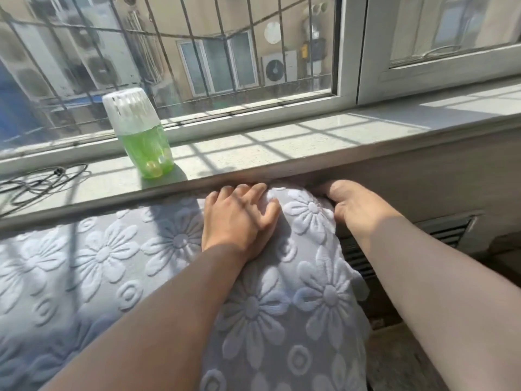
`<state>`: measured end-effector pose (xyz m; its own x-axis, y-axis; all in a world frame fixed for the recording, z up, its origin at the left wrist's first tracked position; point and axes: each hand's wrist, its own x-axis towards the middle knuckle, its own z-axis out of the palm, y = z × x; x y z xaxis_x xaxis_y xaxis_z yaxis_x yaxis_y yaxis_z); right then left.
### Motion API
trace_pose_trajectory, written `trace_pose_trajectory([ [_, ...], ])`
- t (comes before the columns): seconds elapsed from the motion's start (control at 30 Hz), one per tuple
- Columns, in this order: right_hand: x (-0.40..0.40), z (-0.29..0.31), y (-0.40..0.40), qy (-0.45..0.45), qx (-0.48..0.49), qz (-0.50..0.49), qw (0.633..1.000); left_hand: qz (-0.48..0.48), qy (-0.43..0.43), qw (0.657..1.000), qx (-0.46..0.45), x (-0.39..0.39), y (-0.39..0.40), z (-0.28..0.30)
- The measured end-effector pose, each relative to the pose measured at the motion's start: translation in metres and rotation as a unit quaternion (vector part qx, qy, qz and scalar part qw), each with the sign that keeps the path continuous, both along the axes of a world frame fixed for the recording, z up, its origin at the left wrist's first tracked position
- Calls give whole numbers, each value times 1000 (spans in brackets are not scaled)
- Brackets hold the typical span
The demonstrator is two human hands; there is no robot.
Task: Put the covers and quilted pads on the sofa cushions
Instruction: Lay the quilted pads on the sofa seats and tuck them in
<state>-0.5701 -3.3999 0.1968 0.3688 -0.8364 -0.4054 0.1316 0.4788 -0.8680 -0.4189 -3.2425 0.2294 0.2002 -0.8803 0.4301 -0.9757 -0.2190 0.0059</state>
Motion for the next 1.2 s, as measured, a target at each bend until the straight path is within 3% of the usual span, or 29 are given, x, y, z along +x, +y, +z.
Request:
trace_pose_trajectory([
  [0.17, -1, -21, -6, 24, -1, -77, 997, -77, 33, 991, -101, 4, 10, -2],
  [0.23, -4, -17, -3, 131, -5, -60, 990, -74, 28, 995, -61, 2, 7, 1],
  [0.3, -20, -11, 17, 252, -99, -108, 957, -38, 8, 998, -39, 3, -2, 0],
  [0.33, -33, -13, 33, 268, -127, -149, 943, -27, 3, 999, -38, 5, -6, -1],
  [0.43, -75, -46, 99, 208, -172, -253, 929, -14, -5, 999, -35, 1, -3, -4],
  [0.53, -94, -103, 181, 179, -228, -291, 912, 29, -58, 997, -32, -23, 8, 6],
  [0.63, -105, -169, 288, 219, -149, -279, 923, 13, -53, 996, -77, -83, 51, -10],
  [0.7, -116, -221, 359, 262, -33, -251, 932, -117, -10, 985, -130, -131, 119, -60],
  [0.77, -130, -283, 408, 295, 77, -267, 914, -270, -3, 962, -38, -162, 211, -137],
  [0.8, -135, -310, 422, 285, 144, -283, 904, -293, 3, 955, 46, -164, 256, -178],
  [0.87, -139, -350, 435, 180, 275, -282, 901, -205, 94, 943, 246, -155, 333, -254],
  [0.9, -139, -360, 433, 95, 330, -266, 901, -116, 190, 922, 315, -147, 362, -284],
  [0.93, -134, -363, 428, 12, 367, -242, 898, -22, 280, 892, 354, -140, 384, -308],
  [1.0, -128, -370, 410, -86, 374, -228, 895, 138, 444, 819, 336, -129, 409, -336],
  [1.03, -124, -369, 397, -100, 366, -247, 892, 185, 497, 792, 303, -124, 414, -345],
  [1.1, -120, -380, 391, -32, 361, -282, 888, 222, 555, 765, 239, -113, 416, -359],
  [1.13, -121, -384, 396, 11, 354, -302, 885, 217, 559, 770, 216, -110, 414, -359],
  [1.2, -123, -384, 416, 106, 286, -324, 895, 182, 521, 813, 184, -108, 408, -358],
])
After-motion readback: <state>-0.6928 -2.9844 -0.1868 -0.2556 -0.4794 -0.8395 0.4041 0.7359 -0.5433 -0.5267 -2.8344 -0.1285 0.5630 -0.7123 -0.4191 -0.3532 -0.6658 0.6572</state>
